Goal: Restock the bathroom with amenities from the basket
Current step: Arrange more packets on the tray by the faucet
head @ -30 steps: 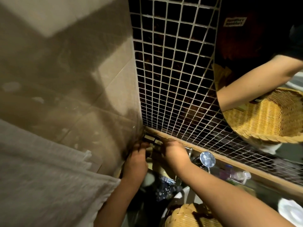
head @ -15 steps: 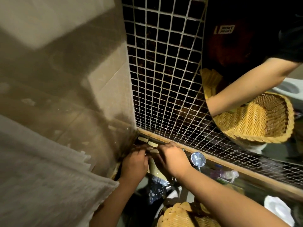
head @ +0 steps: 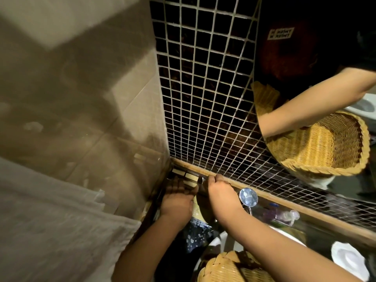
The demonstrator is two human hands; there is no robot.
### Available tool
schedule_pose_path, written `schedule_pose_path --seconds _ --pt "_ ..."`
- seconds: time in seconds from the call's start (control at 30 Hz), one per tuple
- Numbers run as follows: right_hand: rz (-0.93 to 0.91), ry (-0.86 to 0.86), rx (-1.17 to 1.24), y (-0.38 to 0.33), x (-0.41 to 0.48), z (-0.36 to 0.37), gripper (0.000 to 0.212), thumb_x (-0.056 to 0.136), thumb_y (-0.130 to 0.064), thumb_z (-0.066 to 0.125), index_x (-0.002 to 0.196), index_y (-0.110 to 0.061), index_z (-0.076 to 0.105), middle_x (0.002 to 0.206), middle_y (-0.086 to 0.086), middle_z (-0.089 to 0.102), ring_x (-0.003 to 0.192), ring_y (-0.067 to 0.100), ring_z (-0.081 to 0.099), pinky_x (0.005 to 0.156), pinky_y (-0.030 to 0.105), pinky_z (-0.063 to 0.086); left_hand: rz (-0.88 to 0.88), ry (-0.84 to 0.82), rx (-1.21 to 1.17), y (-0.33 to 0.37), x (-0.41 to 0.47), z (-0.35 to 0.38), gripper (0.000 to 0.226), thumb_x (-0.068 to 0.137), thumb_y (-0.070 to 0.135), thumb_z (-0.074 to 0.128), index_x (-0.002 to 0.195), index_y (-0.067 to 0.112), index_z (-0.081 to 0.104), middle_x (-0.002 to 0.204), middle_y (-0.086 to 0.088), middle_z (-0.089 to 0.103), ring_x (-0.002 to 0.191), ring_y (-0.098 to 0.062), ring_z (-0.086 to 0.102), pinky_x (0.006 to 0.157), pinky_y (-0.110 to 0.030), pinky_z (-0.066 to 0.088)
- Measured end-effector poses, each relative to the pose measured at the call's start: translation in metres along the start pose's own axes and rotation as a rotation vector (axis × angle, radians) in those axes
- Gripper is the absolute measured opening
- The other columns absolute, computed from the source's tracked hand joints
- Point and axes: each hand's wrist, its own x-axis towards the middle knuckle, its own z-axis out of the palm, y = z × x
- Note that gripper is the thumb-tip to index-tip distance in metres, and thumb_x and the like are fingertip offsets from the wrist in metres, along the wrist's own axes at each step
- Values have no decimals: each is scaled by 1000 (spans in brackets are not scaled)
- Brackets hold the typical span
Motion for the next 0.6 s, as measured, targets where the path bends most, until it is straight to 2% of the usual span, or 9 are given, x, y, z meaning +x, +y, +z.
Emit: schedule_pose_path --seconds 0.07,0.13,0.27,0.37,0.47,0.5,0.6 --pt "10 -10 5 -1 -1 -2 60 87 11 51 143 0 30 141 24 39 113 40 60 89 44 54 17 -38 47 4 2 -4 50 100 43 37 148 47 24 161 -19 10 148 -39 3 115 -50 9" --pt "16 -9 17 -2 -1 -4 62 85 13 52 142 1 30 141 24 39 112 40 60 88 44 54 -11 -102 137 7 8 -10 61 99 44 41 151 47 11 161 -23 -6 146 -43 -8 115 -54 1" --pt "21 30 73 -3 -2 -4 64 83 15 52 142 -1 31 141 22 39 111 38 62 89 42 55 -13 -130 335 9 17 -21 58 102 39 33 154 40 6 160 -26 4 145 -47 -1 114 -58 -2" --pt "18 49 128 -4 -1 -1 68 80 17 53 142 -1 32 143 21 38 111 39 61 90 44 54 -7 -53 334 9 10 -14 63 100 36 36 155 29 7 161 -24 -1 146 -44 -6 114 -57 -5" --pt "20 44 152 -6 1 3 77 75 18 59 143 -3 31 146 21 32 108 37 63 87 40 55 17 -7 271 5 0 0 60 100 31 30 156 22 11 163 -18 -1 147 -38 -14 111 -52 -18" --pt "26 41 160 -7 1 5 78 74 18 61 144 -3 32 147 21 29 107 36 64 86 38 56 14 1 259 2 -2 3 60 100 30 30 156 20 12 163 -16 -2 146 -36 -17 109 -50 -21" --pt "51 42 178 -8 1 7 78 74 19 61 143 -3 33 148 23 24 102 35 66 82 35 56 -8 13 248 -7 -5 3 72 98 33 35 156 20 -6 158 -16 -25 141 -38 -31 107 -50 -23"
